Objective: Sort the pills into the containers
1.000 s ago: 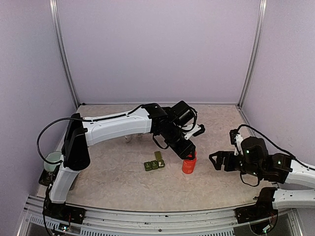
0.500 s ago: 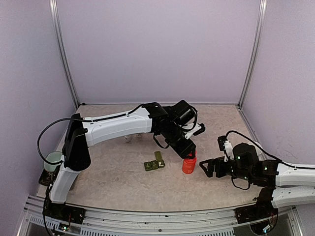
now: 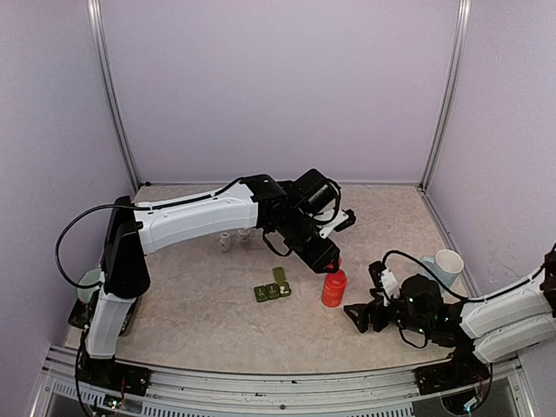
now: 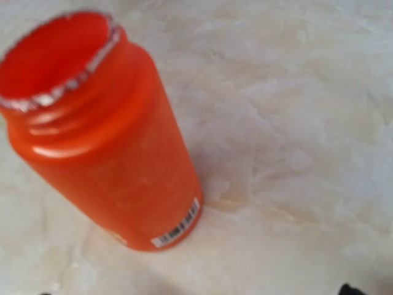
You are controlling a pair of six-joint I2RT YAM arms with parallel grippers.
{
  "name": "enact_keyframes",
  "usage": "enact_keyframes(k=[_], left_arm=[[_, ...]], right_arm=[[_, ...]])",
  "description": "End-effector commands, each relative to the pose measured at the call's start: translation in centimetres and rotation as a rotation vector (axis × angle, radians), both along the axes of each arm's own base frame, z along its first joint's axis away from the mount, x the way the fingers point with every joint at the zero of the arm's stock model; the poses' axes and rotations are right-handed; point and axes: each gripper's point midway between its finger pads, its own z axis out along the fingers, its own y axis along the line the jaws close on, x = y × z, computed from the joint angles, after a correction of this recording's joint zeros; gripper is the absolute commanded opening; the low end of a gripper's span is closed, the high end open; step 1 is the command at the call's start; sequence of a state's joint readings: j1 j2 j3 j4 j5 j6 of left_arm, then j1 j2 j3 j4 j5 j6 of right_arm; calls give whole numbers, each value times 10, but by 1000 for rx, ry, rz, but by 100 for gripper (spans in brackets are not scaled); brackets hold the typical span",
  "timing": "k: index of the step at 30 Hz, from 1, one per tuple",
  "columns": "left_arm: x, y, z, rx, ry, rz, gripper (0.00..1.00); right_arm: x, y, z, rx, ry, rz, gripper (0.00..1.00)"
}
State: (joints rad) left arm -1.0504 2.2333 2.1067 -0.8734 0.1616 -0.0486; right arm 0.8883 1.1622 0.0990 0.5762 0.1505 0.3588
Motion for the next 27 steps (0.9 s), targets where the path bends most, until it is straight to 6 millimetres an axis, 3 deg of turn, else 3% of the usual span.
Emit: enact_keyframes(k=[1,10,18,23,27], left_arm=[[9,3,33,-71,-48,24,42],[12,11,46,-88,-66,45,41],[11,19,53,-105,-77,63,41],[10,25,54,-100,-84,70,41],[9,27,56,-109,-83,73,41]], right_arm=[[10,15,20,43,-151,26,100],[25,43,16,39,-277,62,98],[26,45,24,162,-393,49,92],[33,62,14,134,-417,69,91],[39,68,22,130,-465,61,88]])
